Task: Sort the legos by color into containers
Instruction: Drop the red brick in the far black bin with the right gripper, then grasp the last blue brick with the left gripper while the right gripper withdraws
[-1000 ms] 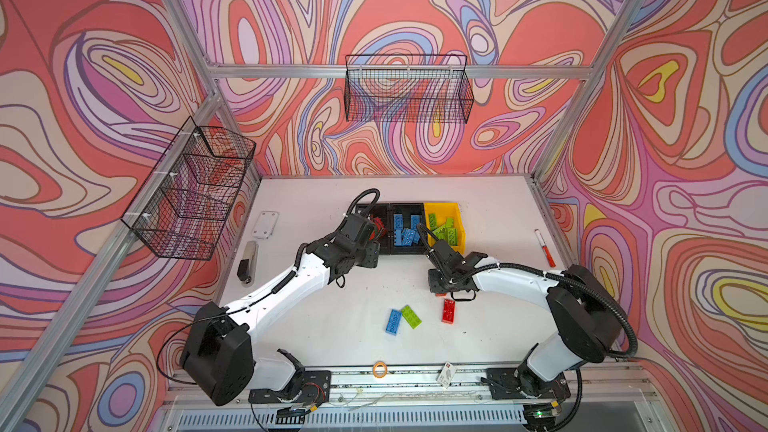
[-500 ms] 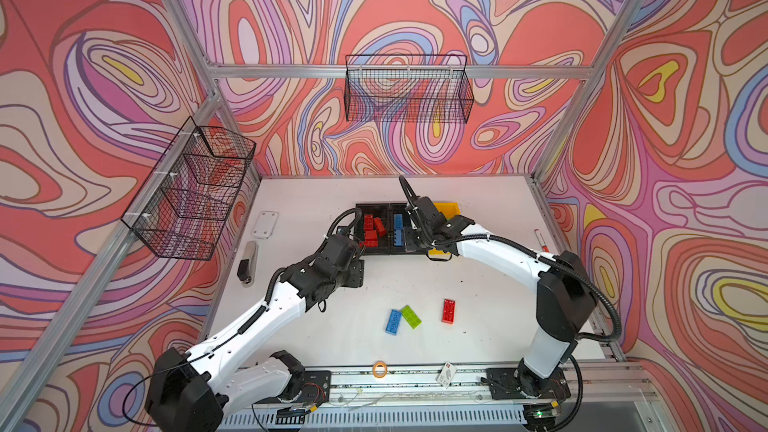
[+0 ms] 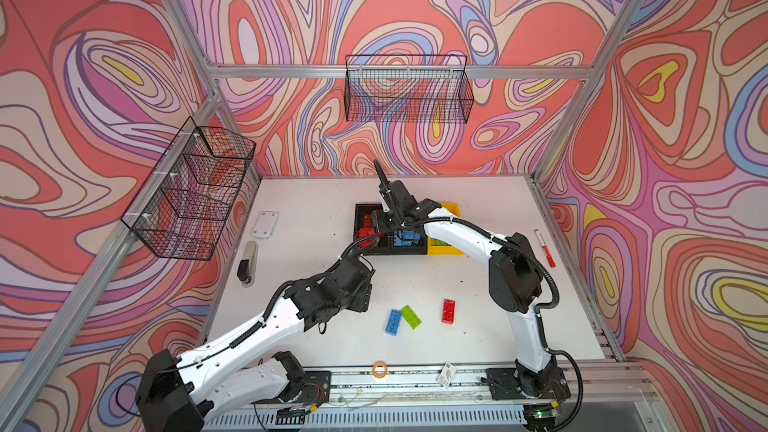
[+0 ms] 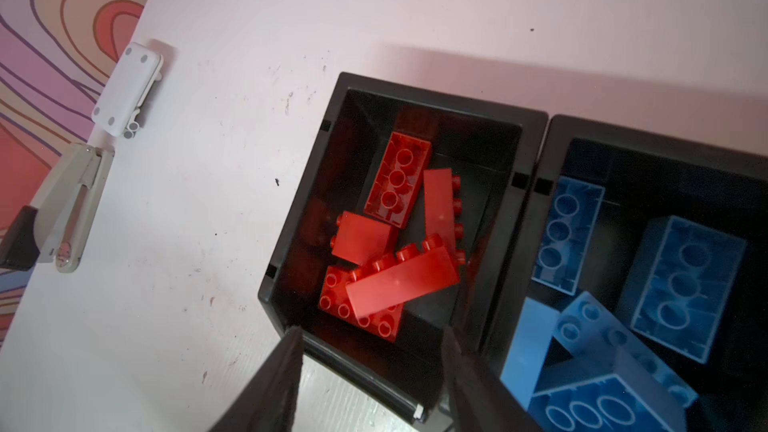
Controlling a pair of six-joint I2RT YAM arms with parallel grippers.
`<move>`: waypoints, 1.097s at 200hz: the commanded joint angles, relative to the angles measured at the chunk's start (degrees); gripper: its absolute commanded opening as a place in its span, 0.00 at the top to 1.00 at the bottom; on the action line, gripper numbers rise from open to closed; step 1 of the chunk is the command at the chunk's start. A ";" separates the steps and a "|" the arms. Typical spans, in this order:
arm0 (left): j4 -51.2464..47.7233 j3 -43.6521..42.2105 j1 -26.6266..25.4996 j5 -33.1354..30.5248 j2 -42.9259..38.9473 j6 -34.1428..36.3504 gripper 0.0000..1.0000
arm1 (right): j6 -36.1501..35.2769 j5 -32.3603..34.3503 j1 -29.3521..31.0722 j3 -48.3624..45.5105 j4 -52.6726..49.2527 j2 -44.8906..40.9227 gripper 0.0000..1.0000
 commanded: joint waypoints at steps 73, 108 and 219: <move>2.81 6.58 -13.51 1.37 17.46 0.45 0.23 | 0.48 7.11 -6.14 -18.40 1.70 -17.78 0.40; 5.29 6.58 -15.89 4.43 20.99 -3.80 0.22 | 0.42 8.92 -9.81 -25.74 1.21 -26.20 0.40; 8.15 3.80 -18.03 4.73 29.13 -7.12 0.38 | 1.11 10.96 -12.74 -34.24 0.41 -34.54 0.41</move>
